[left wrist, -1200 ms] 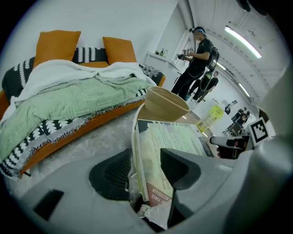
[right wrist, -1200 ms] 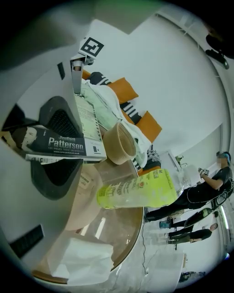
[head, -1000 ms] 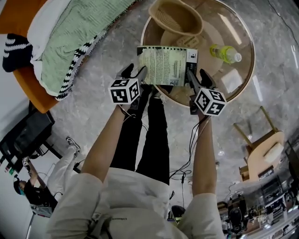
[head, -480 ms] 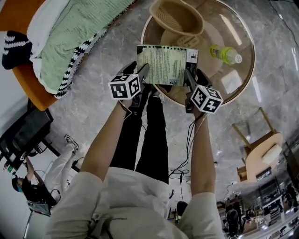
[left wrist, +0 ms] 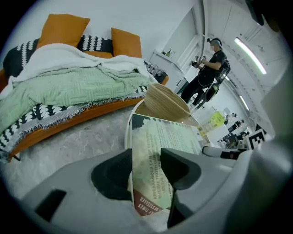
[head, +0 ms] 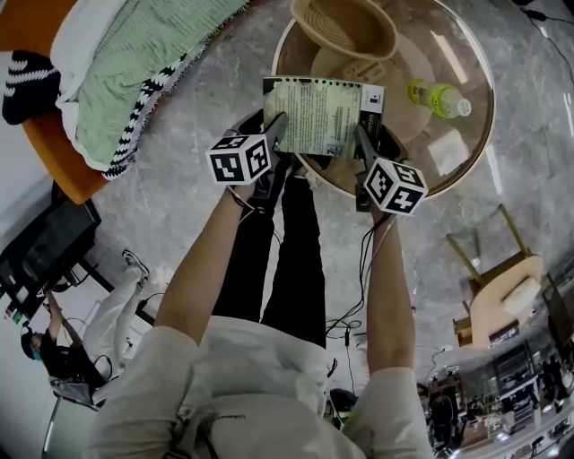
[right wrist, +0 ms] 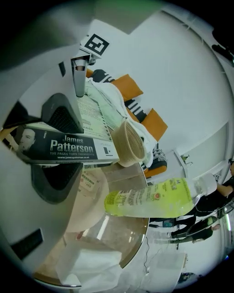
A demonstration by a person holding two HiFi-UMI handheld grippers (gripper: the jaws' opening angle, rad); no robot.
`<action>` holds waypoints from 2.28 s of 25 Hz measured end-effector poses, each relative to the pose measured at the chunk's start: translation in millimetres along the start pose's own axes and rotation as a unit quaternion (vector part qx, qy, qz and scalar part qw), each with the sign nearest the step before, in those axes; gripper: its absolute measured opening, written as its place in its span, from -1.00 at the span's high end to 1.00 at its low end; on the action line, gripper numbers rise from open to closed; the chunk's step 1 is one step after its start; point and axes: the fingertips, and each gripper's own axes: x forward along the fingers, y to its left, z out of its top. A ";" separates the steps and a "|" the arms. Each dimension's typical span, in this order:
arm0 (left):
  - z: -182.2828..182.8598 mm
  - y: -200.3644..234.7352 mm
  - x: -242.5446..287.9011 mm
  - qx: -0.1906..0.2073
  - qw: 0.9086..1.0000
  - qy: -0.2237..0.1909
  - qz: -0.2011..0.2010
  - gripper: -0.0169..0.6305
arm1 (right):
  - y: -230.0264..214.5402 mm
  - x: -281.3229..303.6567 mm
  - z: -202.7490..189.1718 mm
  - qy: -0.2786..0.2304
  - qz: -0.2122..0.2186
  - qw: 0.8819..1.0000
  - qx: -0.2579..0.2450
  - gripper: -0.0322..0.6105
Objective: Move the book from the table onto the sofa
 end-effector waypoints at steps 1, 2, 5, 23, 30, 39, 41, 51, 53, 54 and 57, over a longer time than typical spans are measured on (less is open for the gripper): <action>-0.1 -0.3 -2.0 -0.005 1.000 -0.003 0.003 0.32 | 1.8 -2.4 1.7 -0.002 -0.001 1.000 -0.005 0.27; 0.0 -1.7 -4.2 -0.010 1.000 -0.007 0.005 0.32 | 2.9 -5.1 3.9 -0.004 -0.003 1.000 -0.008 0.27; 3.8 -6.6 -14.7 -0.016 1.000 -0.019 0.007 0.32 | 9.4 -13.5 13.4 -0.009 -0.004 1.000 -0.016 0.28; 98.4 -15.8 -157.7 -0.001 0.994 -0.111 0.024 0.33 | 132.8 -79.7 109.3 -0.089 0.048 0.992 -0.073 0.29; 113.8 5.9 -221.3 -0.036 0.988 -0.140 0.050 0.33 | 198.4 -88.9 131.6 -0.080 0.080 0.988 -0.108 0.29; 138.7 45.9 -270.3 -0.074 0.979 -0.177 0.064 0.33 | 270.0 -81.9 154.7 -0.073 0.091 0.983 -0.144 0.29; 145.8 52.9 -282.2 -0.078 0.977 -0.185 0.065 0.33 | 285.2 -83.5 159.2 -0.074 0.093 0.982 -0.149 0.29; 181.2 115.4 -373.7 -0.136 0.945 -0.280 0.100 0.39 | 394.9 -68.4 181.4 -0.072 0.154 0.968 -0.184 0.29; 182.0 127.5 -383.0 -0.146 0.941 -0.287 0.105 0.39 | 411.7 -61.8 183.2 -0.069 0.164 0.964 -0.197 0.29; 182.6 133.1 -387.5 -0.150 0.939 -0.291 0.107 0.39 | 419.9 -58.3 184.3 -0.068 0.169 0.962 -0.202 0.29; 188.5 148.3 -401.0 -0.157 0.933 -0.308 0.106 0.41 | 442.9 -47.8 191.3 -0.066 0.186 0.957 -0.210 0.29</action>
